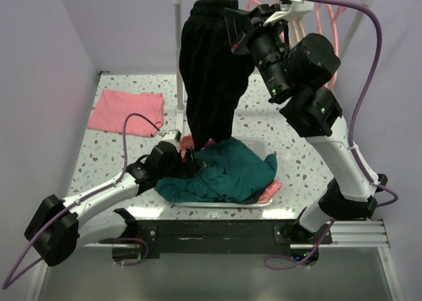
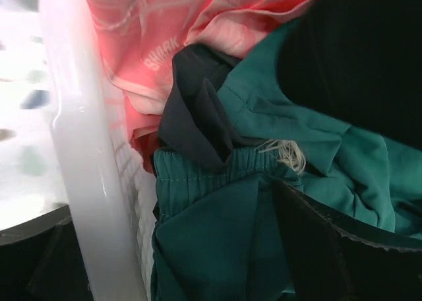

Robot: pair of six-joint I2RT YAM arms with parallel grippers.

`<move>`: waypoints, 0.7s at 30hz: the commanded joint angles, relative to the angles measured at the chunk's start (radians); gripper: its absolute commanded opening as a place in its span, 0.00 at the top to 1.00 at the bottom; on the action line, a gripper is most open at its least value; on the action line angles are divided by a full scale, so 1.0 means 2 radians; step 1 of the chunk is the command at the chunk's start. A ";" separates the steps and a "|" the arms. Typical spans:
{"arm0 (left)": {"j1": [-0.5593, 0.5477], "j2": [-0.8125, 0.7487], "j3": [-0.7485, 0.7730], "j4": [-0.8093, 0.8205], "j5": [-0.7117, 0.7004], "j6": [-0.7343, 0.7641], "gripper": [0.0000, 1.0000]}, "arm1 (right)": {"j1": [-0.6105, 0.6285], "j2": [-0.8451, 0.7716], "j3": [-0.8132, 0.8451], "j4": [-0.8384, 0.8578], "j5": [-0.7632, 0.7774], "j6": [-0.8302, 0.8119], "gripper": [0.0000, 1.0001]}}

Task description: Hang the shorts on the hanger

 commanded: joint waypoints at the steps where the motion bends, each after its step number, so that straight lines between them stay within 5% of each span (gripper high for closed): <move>1: -0.047 0.034 0.021 0.104 0.001 -0.052 0.07 | 0.001 0.005 0.030 0.043 -0.014 -0.020 1.00; 15: -0.193 0.167 0.127 0.172 -0.109 -0.164 0.16 | 0.001 -0.003 -0.026 0.000 0.000 -0.027 1.00; 21: -0.252 0.216 0.171 0.167 -0.129 -0.170 0.19 | 0.001 -0.071 -0.143 -0.016 -0.024 0.032 1.00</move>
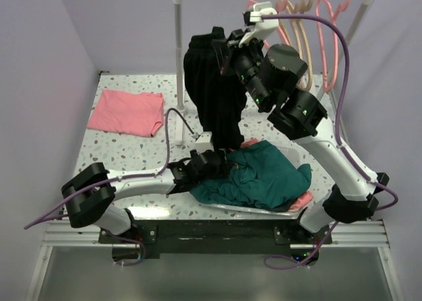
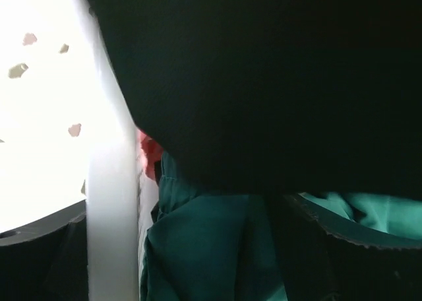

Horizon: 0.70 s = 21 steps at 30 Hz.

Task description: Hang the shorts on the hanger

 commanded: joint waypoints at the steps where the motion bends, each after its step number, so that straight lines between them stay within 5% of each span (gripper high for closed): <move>1: -0.067 0.038 0.059 0.085 0.038 -0.050 0.21 | 0.003 -0.065 -0.067 0.012 -0.021 0.045 1.00; 9: -0.089 0.034 0.037 0.107 0.046 -0.072 0.30 | 0.003 -0.102 -0.157 0.012 -0.036 0.086 1.00; 21: -0.113 0.136 0.161 0.151 0.061 -0.009 0.30 | 0.002 -0.080 -0.137 -0.011 -0.048 0.092 1.00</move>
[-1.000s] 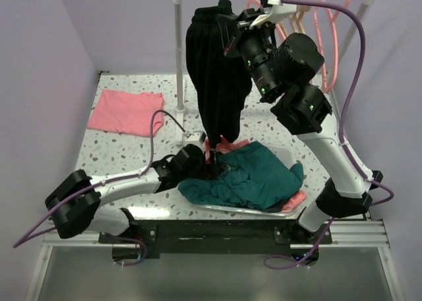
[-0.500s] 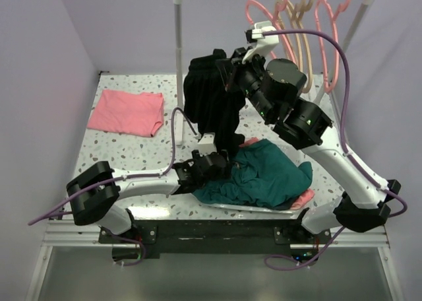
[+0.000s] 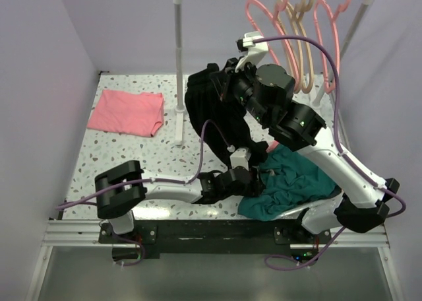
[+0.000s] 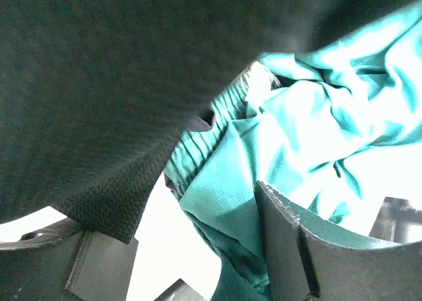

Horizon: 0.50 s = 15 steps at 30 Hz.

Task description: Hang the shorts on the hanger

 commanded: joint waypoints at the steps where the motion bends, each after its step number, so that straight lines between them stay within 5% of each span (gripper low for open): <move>1: 0.004 0.027 0.069 0.087 0.030 0.035 0.29 | 0.001 -0.007 0.019 0.024 -0.006 0.007 1.00; 9: 0.051 0.051 0.113 0.099 0.096 0.084 0.23 | 0.001 -0.004 0.022 0.022 -0.007 0.006 1.00; 15: 0.058 -0.015 0.081 0.085 0.127 0.137 0.11 | 0.001 -0.001 0.048 0.016 0.003 -0.014 1.00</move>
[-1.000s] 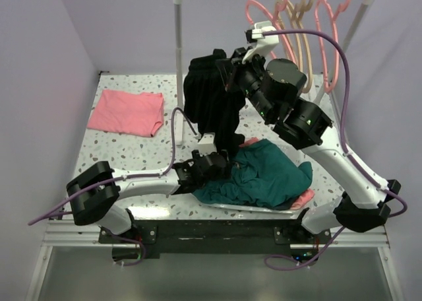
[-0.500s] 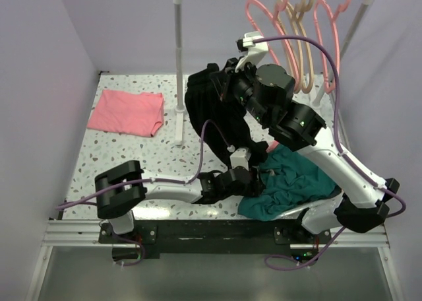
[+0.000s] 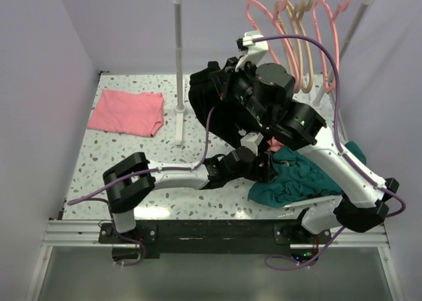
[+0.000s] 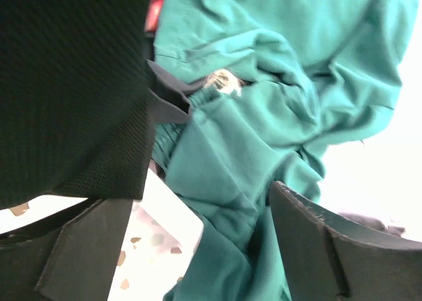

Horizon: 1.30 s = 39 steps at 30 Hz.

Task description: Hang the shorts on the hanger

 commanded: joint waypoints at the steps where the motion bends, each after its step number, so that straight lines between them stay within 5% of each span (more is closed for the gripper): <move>1: 0.004 -0.079 -0.009 0.038 0.037 0.055 0.09 | 0.002 -0.005 0.047 0.025 0.006 -0.019 1.00; 10: 0.025 -0.246 -0.118 -0.064 -0.033 0.071 0.05 | 0.001 0.009 0.107 0.008 -0.011 -0.031 1.00; 15: 0.026 -0.366 -0.173 -0.156 -0.066 0.070 0.10 | 0.001 -0.009 0.053 0.018 -0.034 -0.012 1.00; 24: 0.029 -0.558 -0.212 -0.277 -0.078 0.075 0.13 | 0.002 -0.083 -0.227 0.105 -0.072 0.032 1.00; 28: 0.039 -0.563 -0.178 -0.362 -0.148 0.024 0.14 | 0.021 -0.091 -0.382 0.157 -0.109 0.078 1.00; 34: 0.123 -0.498 -0.155 -0.434 -0.168 0.012 0.14 | 0.170 -0.100 -0.497 0.198 -0.027 0.080 1.00; 39: 0.214 -0.462 -0.177 -0.375 -0.048 0.063 0.18 | 0.223 -0.130 -0.540 0.163 -0.003 0.075 0.59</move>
